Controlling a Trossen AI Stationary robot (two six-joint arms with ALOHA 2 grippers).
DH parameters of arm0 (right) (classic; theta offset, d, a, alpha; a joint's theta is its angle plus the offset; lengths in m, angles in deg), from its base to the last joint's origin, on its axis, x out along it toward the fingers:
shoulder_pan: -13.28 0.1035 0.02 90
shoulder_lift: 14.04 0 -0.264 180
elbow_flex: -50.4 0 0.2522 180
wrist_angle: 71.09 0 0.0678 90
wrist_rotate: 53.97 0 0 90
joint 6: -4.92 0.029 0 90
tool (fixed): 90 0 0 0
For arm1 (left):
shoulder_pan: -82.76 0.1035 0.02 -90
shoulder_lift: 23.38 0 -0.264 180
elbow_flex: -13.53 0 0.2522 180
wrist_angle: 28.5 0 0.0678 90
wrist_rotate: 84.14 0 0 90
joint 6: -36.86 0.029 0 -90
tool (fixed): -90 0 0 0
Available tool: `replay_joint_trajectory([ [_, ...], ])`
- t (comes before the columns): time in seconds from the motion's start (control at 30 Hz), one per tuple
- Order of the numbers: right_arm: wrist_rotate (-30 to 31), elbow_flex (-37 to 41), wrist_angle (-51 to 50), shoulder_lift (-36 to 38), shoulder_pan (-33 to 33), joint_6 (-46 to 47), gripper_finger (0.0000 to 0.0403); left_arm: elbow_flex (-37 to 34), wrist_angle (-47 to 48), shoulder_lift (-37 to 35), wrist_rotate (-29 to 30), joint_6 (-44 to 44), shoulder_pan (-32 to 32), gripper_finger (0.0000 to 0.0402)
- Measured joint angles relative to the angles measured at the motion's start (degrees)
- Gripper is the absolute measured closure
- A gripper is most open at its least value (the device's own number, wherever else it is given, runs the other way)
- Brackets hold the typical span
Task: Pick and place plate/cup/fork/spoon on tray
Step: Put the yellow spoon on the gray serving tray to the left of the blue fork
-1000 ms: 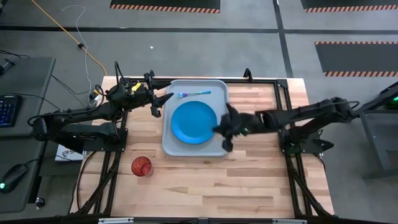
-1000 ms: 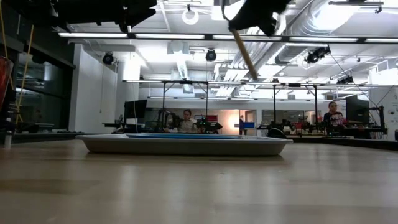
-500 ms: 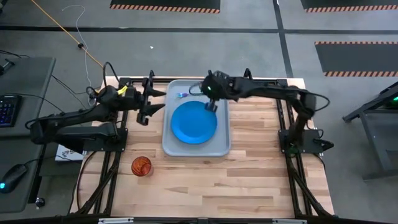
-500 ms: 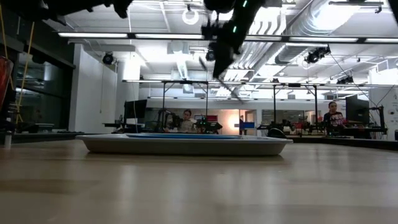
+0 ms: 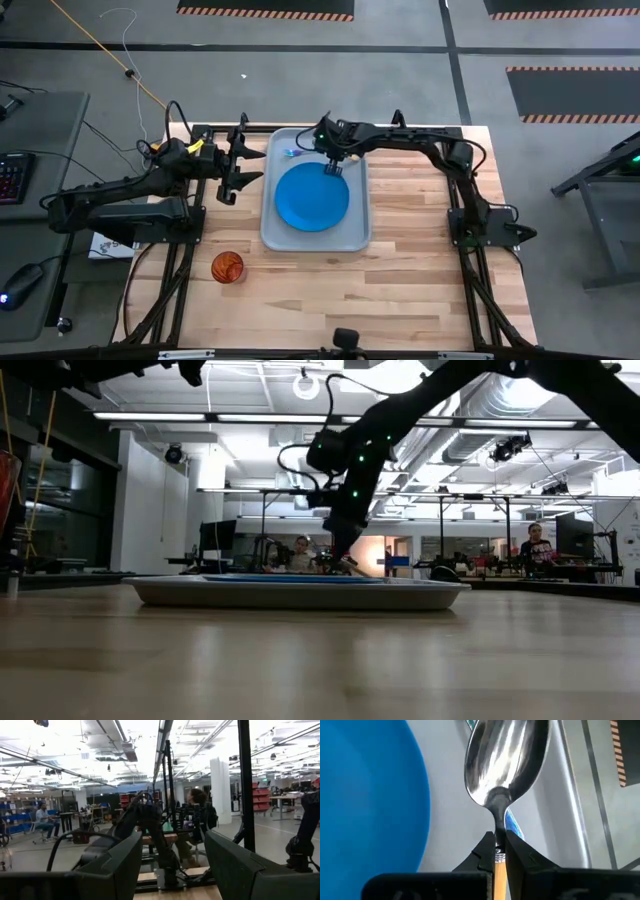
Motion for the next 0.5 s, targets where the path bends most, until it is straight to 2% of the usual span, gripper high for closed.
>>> replay_joint_trajectory([
  [0.5,-3.23,-0.04,4.28,-4.46,-0.07,3.02,0.0400,0.00,-0.04,0.00,0.02,-0.44,-0.01,0.0197],
])
